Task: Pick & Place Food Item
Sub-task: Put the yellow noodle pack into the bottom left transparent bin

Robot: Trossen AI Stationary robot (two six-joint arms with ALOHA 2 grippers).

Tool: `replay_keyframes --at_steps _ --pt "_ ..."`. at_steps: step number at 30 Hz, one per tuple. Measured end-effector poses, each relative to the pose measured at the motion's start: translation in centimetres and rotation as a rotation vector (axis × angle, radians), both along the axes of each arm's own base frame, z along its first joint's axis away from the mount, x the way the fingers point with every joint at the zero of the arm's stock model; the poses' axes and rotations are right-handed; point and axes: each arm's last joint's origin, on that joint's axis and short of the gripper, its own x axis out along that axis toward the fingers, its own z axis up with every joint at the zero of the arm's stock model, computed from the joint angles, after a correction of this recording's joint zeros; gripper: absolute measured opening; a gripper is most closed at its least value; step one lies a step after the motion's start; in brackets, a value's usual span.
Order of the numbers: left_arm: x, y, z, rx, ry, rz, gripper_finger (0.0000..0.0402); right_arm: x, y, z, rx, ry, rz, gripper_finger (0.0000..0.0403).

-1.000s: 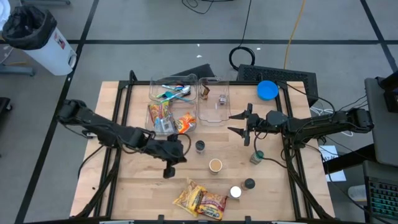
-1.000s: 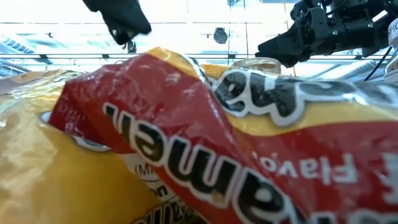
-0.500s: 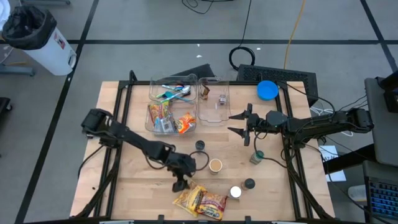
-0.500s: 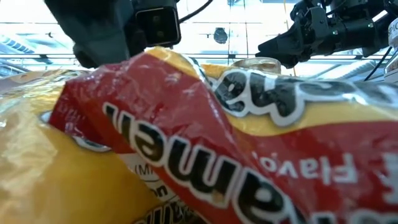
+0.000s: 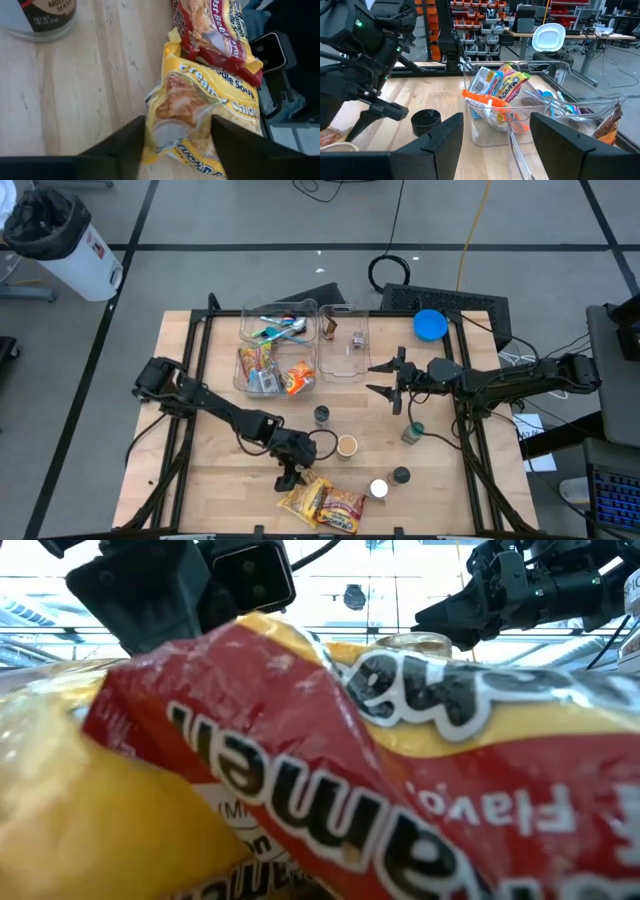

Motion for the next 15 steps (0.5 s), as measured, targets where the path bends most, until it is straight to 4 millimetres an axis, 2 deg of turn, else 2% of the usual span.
replay_keyframes --at_steps 5,10,12,15 --pt "0.1 0.3 0.0 -0.017 0.003 -0.021 0.0119 0.0 0.0 0.0 0.000 0.001 0.000 0.0224" --pt "0.0 1.5 0.5 -0.080 0.060 -0.016 0.0019 0.0 0.0 0.0 0.000 0.002 0.000 0.0224" --pt "-0.2 2.1 1.5 -0.108 0.072 0.008 0.0009 0.0 0.0 0.0 0.000 0.002 0.000 0.0224" --pt "-1.1 2.6 3.9 -0.051 0.009 0.034 0.0006 0.0 0.0 0.0 0.000 0.005 0.000 0.0224"
